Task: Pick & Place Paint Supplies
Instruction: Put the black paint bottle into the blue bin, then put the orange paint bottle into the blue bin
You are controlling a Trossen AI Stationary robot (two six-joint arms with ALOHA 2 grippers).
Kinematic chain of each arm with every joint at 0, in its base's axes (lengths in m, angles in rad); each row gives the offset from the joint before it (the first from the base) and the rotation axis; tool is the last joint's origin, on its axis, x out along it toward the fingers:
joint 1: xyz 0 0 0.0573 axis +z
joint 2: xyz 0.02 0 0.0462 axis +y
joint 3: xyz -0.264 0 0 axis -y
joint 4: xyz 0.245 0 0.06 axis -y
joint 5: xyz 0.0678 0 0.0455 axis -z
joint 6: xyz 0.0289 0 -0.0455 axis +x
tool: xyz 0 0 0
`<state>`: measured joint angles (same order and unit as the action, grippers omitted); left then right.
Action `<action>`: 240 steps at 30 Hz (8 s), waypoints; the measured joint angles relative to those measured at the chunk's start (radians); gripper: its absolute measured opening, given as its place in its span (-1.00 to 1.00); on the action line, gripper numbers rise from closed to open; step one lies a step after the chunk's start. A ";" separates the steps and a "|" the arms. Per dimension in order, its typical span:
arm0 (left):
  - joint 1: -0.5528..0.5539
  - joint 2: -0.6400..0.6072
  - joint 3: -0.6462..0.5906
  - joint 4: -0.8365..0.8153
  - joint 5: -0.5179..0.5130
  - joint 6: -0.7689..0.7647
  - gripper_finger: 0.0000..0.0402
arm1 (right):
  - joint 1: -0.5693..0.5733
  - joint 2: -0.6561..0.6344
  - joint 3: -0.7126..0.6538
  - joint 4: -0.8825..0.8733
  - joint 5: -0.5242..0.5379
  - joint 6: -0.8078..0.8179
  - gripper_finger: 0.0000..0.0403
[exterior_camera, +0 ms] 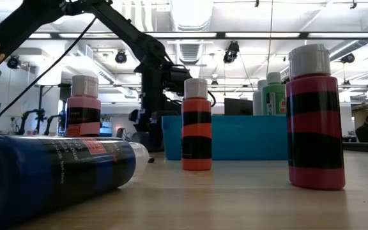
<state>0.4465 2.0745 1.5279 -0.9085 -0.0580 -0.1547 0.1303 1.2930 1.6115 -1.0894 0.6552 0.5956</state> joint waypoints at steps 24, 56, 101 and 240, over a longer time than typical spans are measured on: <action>0.015 -0.196 0.027 0.006 -0.004 0.031 -0.18 | 0.000 0.000 -0.001 0.004 0.000 -0.011 -0.13; -0.195 -0.536 0.022 0.807 0.600 0.022 -0.19 | -0.027 -0.004 0.038 0.554 -0.131 -0.368 -0.02; -0.210 -0.509 0.024 0.890 0.612 -0.006 -0.01 | -0.032 0.049 0.035 0.771 -0.162 -0.400 -0.44; 0.030 -0.685 0.022 0.647 0.528 0.015 0.54 | 0.434 -0.215 -0.631 0.612 0.579 0.087 -0.13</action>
<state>0.4767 1.3895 1.5497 -0.2612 0.4698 -0.1401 0.5644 1.0781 0.9808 -0.4773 1.2346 0.6824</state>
